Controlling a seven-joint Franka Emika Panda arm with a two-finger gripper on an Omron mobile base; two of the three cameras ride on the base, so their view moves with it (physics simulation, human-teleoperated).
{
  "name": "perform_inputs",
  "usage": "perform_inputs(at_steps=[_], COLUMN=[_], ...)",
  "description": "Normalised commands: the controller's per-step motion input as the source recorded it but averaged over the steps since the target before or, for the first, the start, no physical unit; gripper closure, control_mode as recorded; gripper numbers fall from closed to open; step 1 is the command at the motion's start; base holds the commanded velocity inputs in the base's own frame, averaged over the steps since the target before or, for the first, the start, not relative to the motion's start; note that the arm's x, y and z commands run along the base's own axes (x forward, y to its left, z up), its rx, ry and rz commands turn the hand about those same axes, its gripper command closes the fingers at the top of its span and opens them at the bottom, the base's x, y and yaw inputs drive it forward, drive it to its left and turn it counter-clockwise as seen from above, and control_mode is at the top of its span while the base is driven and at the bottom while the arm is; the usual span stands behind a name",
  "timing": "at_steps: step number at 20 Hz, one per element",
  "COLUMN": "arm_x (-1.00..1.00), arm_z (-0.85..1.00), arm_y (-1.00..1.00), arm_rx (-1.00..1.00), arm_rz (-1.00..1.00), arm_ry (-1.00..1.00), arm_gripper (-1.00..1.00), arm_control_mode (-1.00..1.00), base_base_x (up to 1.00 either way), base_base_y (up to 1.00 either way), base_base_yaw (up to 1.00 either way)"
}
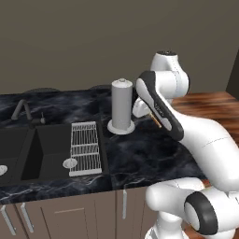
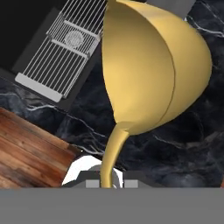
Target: Organize the utensils by type. Pick up the wooden spoons from the counter and place them in the open cabinet. Then pick up the metallic utensils from the counter and place them in the open drawer.
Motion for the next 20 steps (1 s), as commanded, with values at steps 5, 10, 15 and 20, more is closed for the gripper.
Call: perform_inputs(at_steps=[5, 10, 15, 20], arm_x=[-0.62, -0.53, -0.38, -0.42], arm_z=[0.13, 0.07, 0.10, 0.11], arm_y=[-0.38, -0.38, -0.22, -0.13], arm_rx=[-0.01, 0.00, 0.00, -0.01], arm_rz=[0.01, 0.04, 0.06, 0.02], arm_ry=[-0.19, -0.21, -0.11, -0.08], arm_gripper=[1.00, 1.00, 1.00, 1.00], arm_control_mode=[-1.00, -1.00, -1.00, -1.00], base_base_x=[0.00, 0.00, 0.00, 0.00], base_base_y=[0.00, 0.00, 0.00, 0.00], base_base_yaw=[0.00, 0.00, 0.00, 0.00])
